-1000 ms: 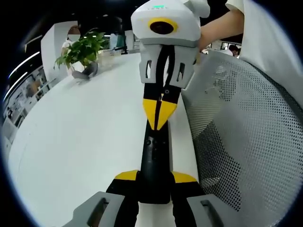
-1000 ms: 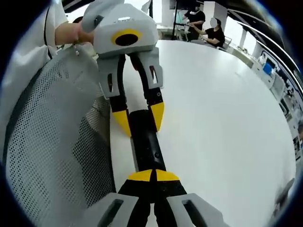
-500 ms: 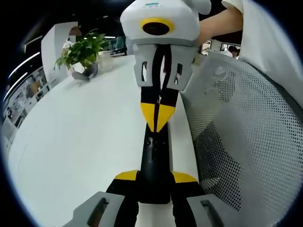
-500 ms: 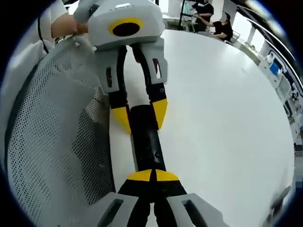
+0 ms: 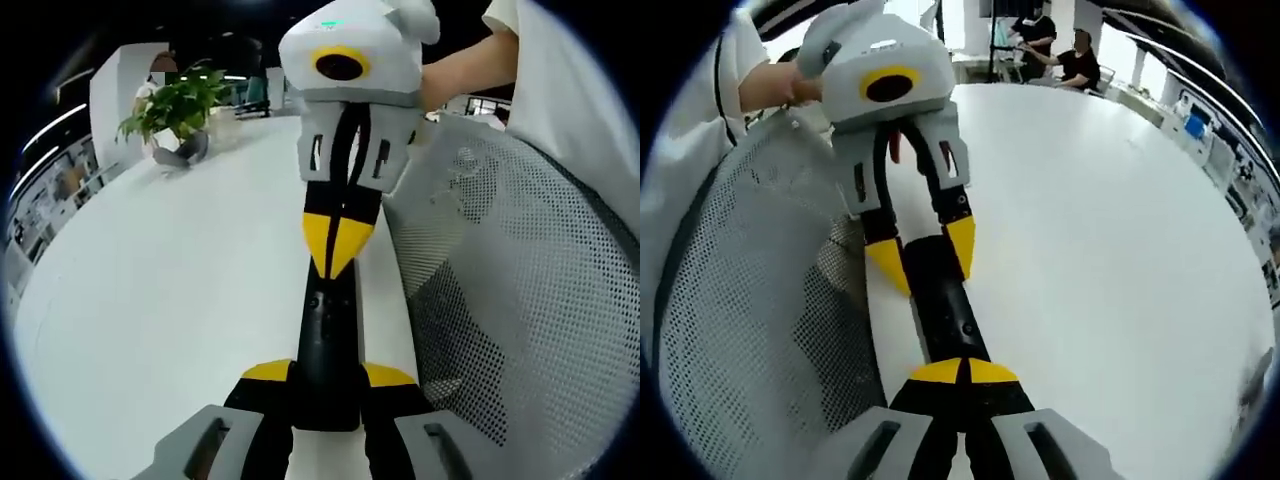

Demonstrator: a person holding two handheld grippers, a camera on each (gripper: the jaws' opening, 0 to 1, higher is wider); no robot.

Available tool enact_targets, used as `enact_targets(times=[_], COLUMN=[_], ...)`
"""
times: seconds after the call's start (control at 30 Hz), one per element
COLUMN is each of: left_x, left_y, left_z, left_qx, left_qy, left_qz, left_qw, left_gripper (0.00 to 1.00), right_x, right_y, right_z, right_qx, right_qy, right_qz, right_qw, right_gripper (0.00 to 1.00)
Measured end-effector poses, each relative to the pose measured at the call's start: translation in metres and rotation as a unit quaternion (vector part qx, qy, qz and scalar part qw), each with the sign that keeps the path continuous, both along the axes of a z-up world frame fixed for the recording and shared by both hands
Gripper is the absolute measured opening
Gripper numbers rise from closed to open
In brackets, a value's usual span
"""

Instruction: Press the specified remote control buttons in sequence, fully releasing each button before pressing the next.

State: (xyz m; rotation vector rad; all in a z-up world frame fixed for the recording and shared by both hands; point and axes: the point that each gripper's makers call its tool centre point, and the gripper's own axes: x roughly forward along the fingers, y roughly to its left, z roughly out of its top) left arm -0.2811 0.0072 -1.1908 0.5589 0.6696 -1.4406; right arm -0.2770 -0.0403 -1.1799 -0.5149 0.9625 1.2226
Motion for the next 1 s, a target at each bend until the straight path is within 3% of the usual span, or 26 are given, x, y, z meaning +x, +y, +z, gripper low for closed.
enact_targets(times=[0.2,0.43,0.63,0.83,1.0], left_x=[-0.001,-0.002,-0.001,-0.002,-0.001], left_y=[0.000,0.000,0.000,-0.001,0.000], left_z=[0.000,0.000,0.000,0.000,0.000], left_qx=[0.007,0.016,0.018,0.031,0.033], left_qy=[-0.005,-0.009,-0.013,-0.018,-0.018], left_qz=[-0.003,-0.005,-0.007,-0.010,-0.009], left_qw=[1.0000,0.9998,0.9997,0.9993,0.9992], left_gripper=[0.25,0.25,0.25,0.25,0.25], right_x=[-0.005,-0.005,-0.003,-0.003,-0.001], right_y=[0.004,0.010,0.010,0.012,0.011], right_z=[0.001,-0.002,-0.003,-0.004,-0.004], right_qx=[-0.027,-0.041,-0.038,-0.058,-0.052], right_qy=[-0.032,-0.050,-0.039,-0.058,-0.069], right_qz=[0.059,0.087,0.083,0.083,0.066], right_qw=[0.9974,0.9941,0.9950,0.9931,0.9941], right_gripper=[0.00,0.00,0.00,0.00,0.00])
